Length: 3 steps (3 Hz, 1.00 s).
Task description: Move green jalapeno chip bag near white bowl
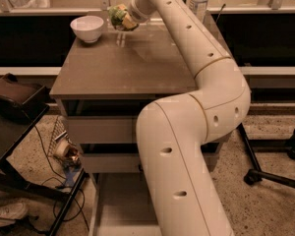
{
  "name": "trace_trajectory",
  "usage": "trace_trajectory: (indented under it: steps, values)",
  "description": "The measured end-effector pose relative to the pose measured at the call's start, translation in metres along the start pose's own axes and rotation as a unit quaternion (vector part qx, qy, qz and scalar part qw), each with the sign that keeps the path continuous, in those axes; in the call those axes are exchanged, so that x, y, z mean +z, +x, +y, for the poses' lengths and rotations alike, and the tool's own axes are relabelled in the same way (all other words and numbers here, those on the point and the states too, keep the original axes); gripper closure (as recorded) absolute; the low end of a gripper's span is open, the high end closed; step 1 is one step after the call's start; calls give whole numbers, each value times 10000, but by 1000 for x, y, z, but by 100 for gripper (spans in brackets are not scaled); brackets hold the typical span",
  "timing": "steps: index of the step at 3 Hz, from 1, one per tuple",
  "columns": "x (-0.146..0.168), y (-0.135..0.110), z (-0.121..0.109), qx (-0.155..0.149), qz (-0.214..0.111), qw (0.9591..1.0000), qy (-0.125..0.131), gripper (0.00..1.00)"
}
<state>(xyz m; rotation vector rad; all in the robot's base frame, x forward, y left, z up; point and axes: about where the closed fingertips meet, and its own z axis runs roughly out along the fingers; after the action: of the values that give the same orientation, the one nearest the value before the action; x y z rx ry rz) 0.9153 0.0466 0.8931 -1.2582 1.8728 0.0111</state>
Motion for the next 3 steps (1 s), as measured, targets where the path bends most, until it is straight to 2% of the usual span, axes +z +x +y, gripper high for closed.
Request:
trace_trajectory:
  steps: [2, 3]
  values:
    - [7, 2, 5, -3, 23, 10000, -53, 37]
    - [13, 3, 8, -4, 41, 10000, -88, 6]
